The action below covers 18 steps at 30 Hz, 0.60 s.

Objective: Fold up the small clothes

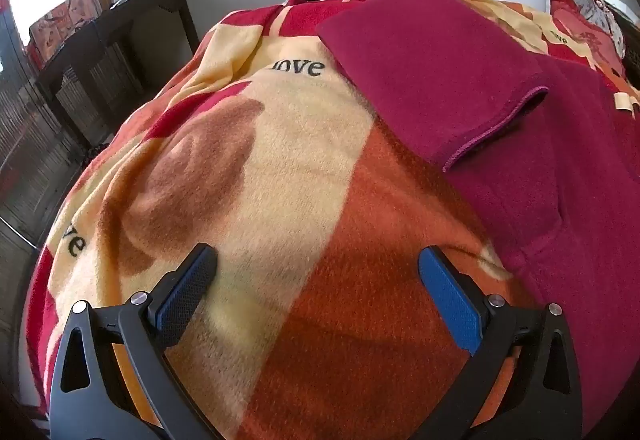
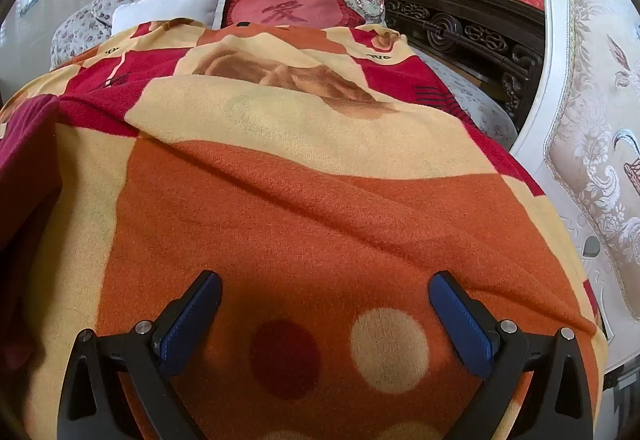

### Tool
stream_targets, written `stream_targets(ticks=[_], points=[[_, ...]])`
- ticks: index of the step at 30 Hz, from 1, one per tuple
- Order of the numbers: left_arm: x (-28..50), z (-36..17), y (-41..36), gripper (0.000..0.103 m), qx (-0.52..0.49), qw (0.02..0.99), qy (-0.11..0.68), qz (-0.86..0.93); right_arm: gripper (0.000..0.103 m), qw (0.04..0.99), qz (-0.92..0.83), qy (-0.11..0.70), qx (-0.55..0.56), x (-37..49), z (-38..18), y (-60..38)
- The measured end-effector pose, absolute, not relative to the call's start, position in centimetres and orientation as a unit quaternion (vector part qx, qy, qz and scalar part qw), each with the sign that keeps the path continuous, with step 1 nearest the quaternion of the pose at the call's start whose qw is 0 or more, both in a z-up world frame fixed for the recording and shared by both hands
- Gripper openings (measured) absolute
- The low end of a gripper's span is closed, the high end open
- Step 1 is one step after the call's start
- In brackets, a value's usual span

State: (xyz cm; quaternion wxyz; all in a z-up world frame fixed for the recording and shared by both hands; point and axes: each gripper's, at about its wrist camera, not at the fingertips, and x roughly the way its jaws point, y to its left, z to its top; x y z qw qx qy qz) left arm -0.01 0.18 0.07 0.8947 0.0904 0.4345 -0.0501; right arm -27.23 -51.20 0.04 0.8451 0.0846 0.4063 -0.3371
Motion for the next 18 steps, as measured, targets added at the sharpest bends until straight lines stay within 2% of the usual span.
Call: stream_targets(ticks=[18], points=[[-6.9, 5.5, -1.4, 0.102, 0.053, 0.893, 0.431, -0.121, 0.103, 0.844, -0.339, 0.407, 0.082, -27.1, -0.2, -51.2]])
